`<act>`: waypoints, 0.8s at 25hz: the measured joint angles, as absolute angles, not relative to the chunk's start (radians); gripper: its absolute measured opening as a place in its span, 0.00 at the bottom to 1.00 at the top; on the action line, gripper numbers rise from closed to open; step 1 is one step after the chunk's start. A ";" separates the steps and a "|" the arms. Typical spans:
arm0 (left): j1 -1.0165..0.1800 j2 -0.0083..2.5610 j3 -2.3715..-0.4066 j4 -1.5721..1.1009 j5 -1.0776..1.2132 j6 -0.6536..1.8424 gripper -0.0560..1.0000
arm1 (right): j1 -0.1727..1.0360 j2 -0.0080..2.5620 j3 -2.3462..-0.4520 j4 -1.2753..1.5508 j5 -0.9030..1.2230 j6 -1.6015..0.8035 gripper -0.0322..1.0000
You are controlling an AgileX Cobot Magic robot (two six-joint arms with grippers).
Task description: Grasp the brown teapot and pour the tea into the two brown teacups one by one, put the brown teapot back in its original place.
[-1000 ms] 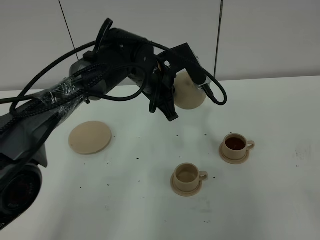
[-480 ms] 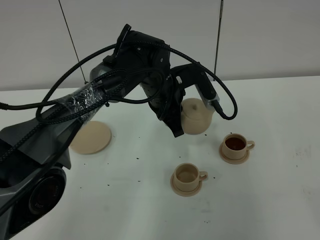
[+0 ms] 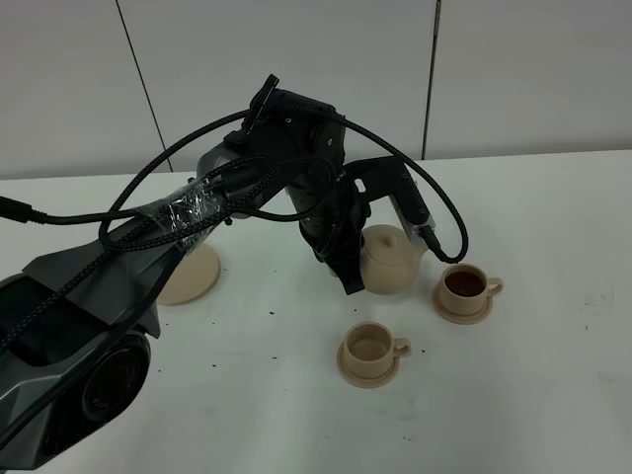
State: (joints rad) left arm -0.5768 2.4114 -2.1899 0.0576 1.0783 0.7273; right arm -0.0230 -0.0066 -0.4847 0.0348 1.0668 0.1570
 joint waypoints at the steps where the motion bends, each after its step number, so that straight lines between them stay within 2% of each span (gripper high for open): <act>1: -0.577 2.412 -2.190 0.054 1.076 0.740 0.21 | -0.023 -0.007 -0.485 0.035 1.067 0.157 0.26; 20: -0.577 2.412 -2.191 0.035 1.100 0.793 0.21 | -0.023 -0.007 -0.485 0.035 1.067 0.157 0.26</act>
